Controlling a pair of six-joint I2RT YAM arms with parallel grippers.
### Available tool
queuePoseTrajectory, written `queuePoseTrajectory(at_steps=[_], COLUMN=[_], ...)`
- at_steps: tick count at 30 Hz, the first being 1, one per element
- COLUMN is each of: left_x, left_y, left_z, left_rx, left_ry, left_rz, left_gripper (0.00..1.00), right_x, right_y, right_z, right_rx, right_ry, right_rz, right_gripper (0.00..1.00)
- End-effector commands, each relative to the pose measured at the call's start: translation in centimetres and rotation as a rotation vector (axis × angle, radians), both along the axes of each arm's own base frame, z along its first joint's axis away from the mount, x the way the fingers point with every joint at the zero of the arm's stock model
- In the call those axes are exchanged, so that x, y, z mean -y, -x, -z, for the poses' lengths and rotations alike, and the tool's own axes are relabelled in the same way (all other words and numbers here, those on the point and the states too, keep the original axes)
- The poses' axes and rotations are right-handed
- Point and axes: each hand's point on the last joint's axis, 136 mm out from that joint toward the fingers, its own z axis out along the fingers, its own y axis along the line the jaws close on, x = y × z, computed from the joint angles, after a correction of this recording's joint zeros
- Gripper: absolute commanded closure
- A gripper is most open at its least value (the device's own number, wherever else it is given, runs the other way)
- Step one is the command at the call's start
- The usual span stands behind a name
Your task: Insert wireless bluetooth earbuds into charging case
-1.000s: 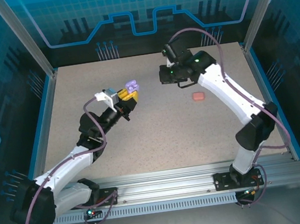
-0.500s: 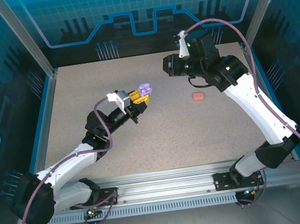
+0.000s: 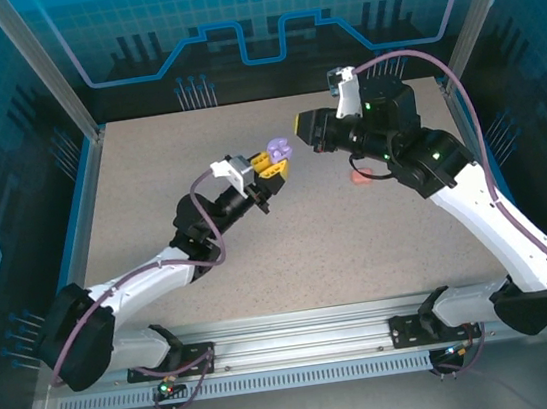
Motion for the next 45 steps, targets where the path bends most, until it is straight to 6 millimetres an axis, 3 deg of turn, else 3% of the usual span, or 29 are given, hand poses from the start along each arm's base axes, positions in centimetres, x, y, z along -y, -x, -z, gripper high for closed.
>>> queuePoseTrajectory(at_steps=[1,13,45], left_x=[0.0,0.5,0.9], left_y=[0.0,-0.2,0.3], left_z=[-2.9,-3.1,-3.6], left_rx=[0.087,0.093,0.104], left_ry=[0.053,0.043,0.041], left_rz=[-0.022,-0.013,0.007], left_gripper=[1.0,1.0,1.0], right_x=[-0.7,-2.1,-2.9], right_y=[0.8,1.3,0.7], right_z=[-1.3,0.6,3.3], right_rx=[0.036,-0.001,-0.055], right_ry=[-0.052,-0.048,-0.014], right_rz=[-0.027,-0.053,-0.055], right_gripper=[0.82,0.82,0.82])
